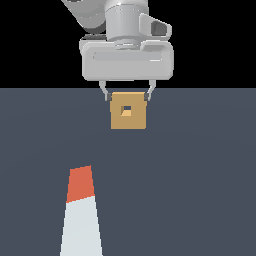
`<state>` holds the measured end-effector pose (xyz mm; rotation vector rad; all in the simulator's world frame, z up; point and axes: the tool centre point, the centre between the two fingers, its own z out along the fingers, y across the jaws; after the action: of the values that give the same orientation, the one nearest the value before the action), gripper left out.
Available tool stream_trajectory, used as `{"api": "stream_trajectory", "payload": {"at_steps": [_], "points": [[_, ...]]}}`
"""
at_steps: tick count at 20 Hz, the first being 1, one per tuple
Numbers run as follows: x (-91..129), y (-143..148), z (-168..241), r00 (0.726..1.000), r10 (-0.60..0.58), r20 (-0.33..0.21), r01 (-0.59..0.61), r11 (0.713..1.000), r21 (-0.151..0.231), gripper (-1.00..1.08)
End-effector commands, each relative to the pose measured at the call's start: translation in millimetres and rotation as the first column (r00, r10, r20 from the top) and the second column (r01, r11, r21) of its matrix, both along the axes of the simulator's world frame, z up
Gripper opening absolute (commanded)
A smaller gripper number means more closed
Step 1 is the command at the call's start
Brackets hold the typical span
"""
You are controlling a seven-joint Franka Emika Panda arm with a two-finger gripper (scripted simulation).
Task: Insert the peg into the horizontal hole in a box.
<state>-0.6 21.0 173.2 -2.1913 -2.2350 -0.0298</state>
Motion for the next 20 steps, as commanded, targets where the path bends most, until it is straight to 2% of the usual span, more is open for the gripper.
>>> {"api": "stream_trajectory", "payload": {"at_steps": [1,10,20], "points": [[0,0,0,1.000,0.000,0.000,0.000,1.000,0.000,1.00],[-8,-16,-8,1.000,0.025,0.000,-0.025,1.000,-0.002,1.00],[-29,-73,-36,0.994,0.110,-0.001,-0.110,0.994,-0.007,1.00]]}}
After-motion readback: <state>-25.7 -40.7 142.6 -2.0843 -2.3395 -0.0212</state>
